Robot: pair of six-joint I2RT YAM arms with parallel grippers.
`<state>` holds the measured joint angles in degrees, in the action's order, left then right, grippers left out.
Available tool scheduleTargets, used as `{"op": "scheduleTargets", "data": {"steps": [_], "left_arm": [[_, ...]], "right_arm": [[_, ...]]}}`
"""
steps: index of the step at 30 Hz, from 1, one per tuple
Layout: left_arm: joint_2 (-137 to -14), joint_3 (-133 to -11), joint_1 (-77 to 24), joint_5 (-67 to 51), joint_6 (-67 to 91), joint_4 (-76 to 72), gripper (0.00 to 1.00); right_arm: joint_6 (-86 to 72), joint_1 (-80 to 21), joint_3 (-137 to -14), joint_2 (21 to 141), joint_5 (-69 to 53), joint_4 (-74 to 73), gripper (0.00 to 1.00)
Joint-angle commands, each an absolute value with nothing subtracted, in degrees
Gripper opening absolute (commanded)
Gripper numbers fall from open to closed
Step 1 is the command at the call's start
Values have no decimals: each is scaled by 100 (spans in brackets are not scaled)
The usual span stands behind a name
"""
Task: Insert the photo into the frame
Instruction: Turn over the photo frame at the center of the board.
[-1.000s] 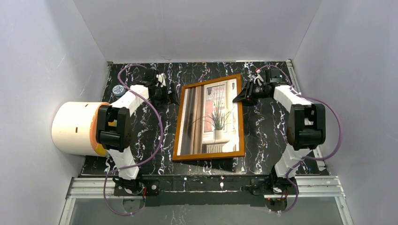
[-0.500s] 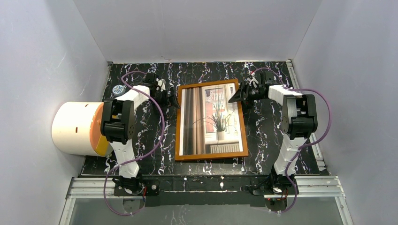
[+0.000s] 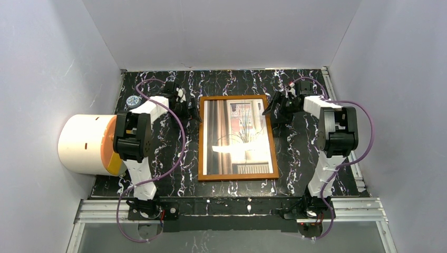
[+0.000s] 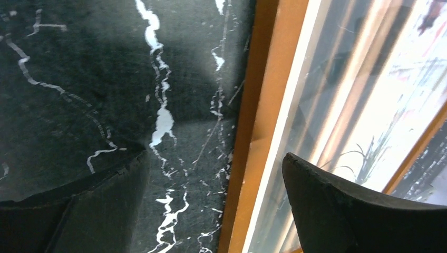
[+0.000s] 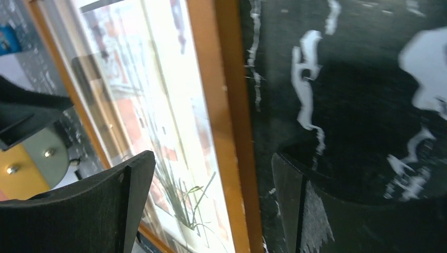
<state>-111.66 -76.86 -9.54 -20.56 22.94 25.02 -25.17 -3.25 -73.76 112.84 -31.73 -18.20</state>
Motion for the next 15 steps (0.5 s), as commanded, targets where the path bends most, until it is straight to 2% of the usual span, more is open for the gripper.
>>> {"op": "scheduleTargets", "data": {"steps": [1,9,15], "left_arm": [[-10703,-7664,-935,-1466,2082,2872,93],[-10131,-7672,-933,-1059,2068,3158,93],[-8991,-7529,-940,-820,2433,3137,95]], "right_arm": [[-2703,-247,-7327,10879,-2302,-2178,90],[-2988,-246,-7302,10223,-1354,-2547,90],[-3389,-246,-7221,8753,-102,-2996,91]]}}
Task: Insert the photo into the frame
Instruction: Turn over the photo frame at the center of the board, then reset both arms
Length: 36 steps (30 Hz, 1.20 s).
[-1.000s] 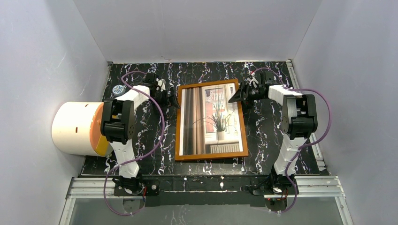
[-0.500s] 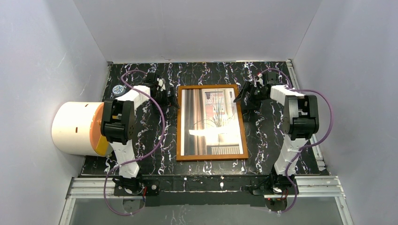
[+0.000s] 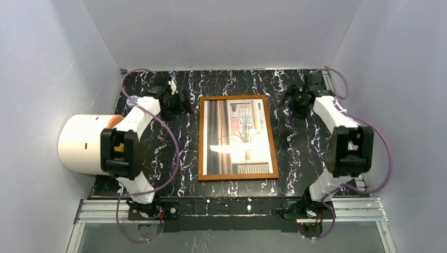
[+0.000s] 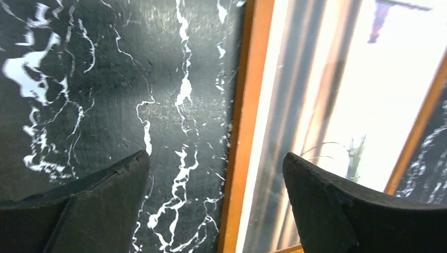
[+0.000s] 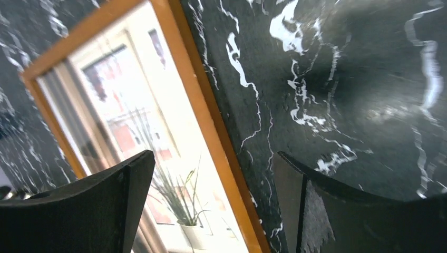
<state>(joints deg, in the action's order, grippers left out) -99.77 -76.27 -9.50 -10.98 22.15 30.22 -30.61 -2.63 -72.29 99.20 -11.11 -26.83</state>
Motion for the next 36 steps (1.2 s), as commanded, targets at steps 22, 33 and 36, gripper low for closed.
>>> {"op": "scheduleTargets", "data": {"steps": [22,33,36], "left_arm": [[-4842,-7708,-992,383,2501,4372,98],[-4278,-8715,-993,1307,2319,5377,99],[-4319,-8937,-993,1506,2200,5736,98]], "right_arm": [[-3271,-247,-8260,4652,1458,-5286,92],[-3062,-246,-9047,4192,3034,-5730,99],[-3002,-246,-9164,4338,3233,-5951,99]]}}
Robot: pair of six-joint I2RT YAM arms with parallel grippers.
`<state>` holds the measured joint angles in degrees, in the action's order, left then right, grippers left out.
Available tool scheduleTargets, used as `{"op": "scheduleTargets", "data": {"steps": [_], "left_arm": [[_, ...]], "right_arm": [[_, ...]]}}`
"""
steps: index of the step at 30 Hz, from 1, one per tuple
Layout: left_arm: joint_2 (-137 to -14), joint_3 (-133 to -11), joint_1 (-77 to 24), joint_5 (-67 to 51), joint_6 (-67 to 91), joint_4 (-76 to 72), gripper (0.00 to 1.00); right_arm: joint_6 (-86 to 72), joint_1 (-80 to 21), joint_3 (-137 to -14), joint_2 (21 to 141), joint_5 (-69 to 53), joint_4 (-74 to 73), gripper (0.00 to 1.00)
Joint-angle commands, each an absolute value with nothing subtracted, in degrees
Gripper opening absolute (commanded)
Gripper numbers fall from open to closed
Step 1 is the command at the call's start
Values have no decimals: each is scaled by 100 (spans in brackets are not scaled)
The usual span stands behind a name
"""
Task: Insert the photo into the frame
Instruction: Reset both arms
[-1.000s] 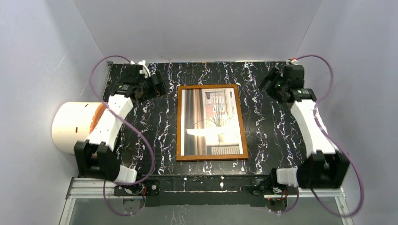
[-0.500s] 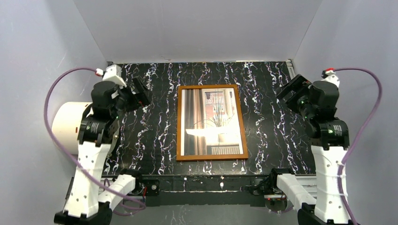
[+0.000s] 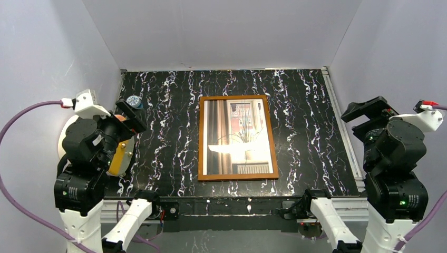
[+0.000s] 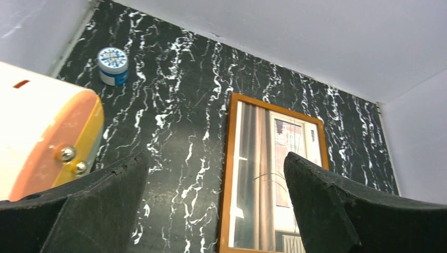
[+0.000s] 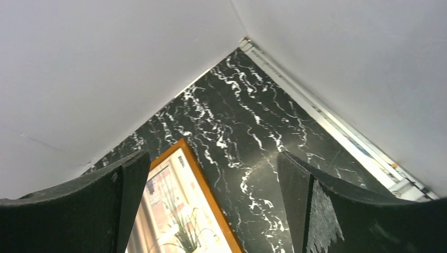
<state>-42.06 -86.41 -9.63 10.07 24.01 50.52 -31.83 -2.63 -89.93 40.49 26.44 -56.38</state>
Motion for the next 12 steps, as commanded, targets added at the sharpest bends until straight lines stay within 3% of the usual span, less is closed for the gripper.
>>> {"op": "scheduleTargets", "data": {"steps": [1,12], "left_arm": [[-4292,-8938,-992,1558,2176,5776,98],[-4441,-9480,-993,1784,2022,6151,98]], "right_arm": [[-2941,-246,-9110,4335,3263,-5921,99],[-3139,-359,-8745,4431,3053,-5972,99]]}}
